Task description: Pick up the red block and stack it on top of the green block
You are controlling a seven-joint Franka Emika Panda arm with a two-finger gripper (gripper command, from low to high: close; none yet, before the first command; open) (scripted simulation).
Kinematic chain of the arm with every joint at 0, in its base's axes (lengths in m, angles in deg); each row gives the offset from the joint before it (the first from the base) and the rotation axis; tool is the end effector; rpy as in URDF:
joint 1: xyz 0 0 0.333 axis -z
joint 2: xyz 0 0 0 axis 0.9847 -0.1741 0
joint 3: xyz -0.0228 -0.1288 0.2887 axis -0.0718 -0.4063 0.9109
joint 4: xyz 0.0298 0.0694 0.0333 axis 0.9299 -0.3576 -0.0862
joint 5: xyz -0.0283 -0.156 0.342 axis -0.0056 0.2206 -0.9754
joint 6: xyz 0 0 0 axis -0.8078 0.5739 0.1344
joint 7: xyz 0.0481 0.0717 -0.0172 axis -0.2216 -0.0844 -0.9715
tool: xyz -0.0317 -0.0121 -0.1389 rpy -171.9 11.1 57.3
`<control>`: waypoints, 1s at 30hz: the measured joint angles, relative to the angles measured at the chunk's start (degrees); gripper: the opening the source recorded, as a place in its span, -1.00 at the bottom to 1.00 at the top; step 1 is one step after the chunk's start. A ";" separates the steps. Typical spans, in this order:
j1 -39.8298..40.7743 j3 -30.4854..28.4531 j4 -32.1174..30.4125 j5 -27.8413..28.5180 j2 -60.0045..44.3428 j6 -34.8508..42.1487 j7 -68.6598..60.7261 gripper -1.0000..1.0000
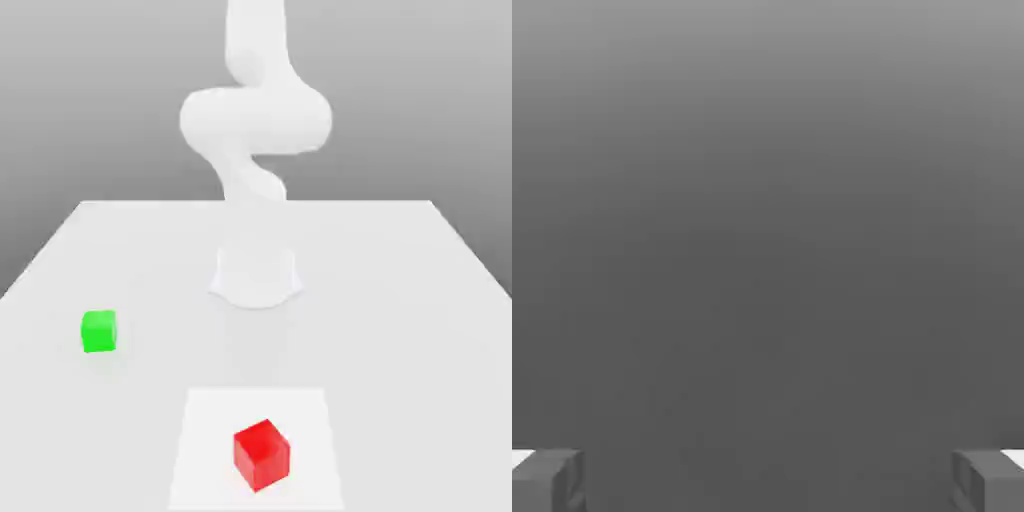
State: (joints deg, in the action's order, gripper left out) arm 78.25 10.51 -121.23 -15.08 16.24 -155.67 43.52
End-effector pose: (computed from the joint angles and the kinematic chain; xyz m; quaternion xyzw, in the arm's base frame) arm 0.3883 -0.0013 0.6429 -0.8720 0.3386 -0.3241 0.1410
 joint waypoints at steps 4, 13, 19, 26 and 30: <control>-2.51 -2.27 -2.59 -1.19 -8.66 -3.84 -5.93 0.00; -6.56 -5.66 -8.19 -3.85 -27.45 -12.15 -18.81 0.00; -7.42 -6.00 -11.93 -4.24 -39.83 -17.73 -26.39 0.00; -6.56 -5.03 -13.78 -3.97 -54.06 -26.55 -31.49 0.00; -5.28 -3.41 -13.00 -5.61 -59.56 -31.06 -32.77 -1.00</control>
State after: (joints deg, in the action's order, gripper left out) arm 72.97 7.10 -134.23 -20.69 -43.33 -186.72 10.75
